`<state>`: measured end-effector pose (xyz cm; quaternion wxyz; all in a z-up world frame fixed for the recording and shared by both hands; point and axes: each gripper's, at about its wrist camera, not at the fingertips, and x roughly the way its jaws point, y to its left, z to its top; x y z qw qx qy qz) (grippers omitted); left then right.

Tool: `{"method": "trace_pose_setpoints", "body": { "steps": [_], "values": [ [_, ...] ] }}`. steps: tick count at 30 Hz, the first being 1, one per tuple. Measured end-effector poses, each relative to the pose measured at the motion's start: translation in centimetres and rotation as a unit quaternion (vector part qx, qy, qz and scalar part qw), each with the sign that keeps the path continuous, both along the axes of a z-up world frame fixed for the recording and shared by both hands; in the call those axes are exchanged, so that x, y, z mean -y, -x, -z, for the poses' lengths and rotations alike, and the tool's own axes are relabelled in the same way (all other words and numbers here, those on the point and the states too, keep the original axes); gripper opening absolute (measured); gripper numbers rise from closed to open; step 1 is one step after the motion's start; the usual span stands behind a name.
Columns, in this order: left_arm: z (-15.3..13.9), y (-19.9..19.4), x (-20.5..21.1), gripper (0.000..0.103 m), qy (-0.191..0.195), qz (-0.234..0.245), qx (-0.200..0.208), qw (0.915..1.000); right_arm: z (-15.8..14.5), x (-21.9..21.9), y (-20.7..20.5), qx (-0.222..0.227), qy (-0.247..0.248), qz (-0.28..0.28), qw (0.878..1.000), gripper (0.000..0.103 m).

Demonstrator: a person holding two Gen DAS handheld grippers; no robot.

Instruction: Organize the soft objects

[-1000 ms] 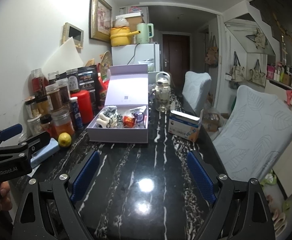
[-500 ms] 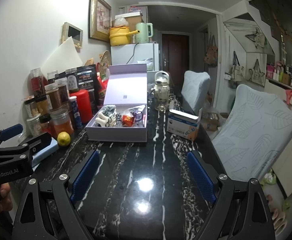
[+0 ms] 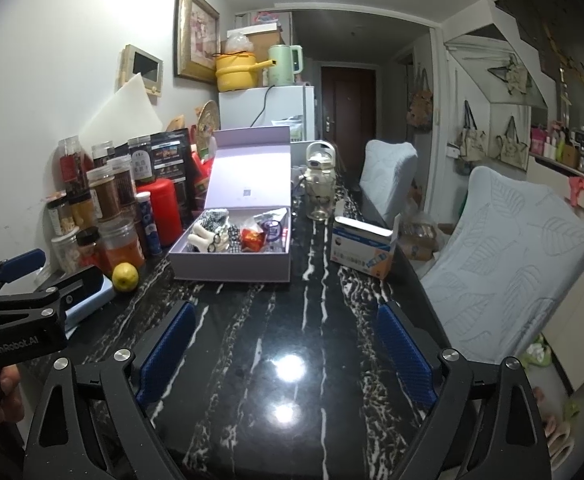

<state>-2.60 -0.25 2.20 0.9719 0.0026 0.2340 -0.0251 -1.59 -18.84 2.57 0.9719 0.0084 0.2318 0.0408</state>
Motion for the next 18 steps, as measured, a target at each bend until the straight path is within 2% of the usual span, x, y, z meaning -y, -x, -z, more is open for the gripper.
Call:
{"method": "trace_pose_setpoints", "body": {
  "steps": [18],
  "values": [
    [-0.31, 0.24, 0.62, 0.103, -0.019, -0.006, -0.010, 0.9997, -0.26, 0.49, 0.32, 0.000, -0.003, 0.002, 1.000, 0.094]
  ]
}}
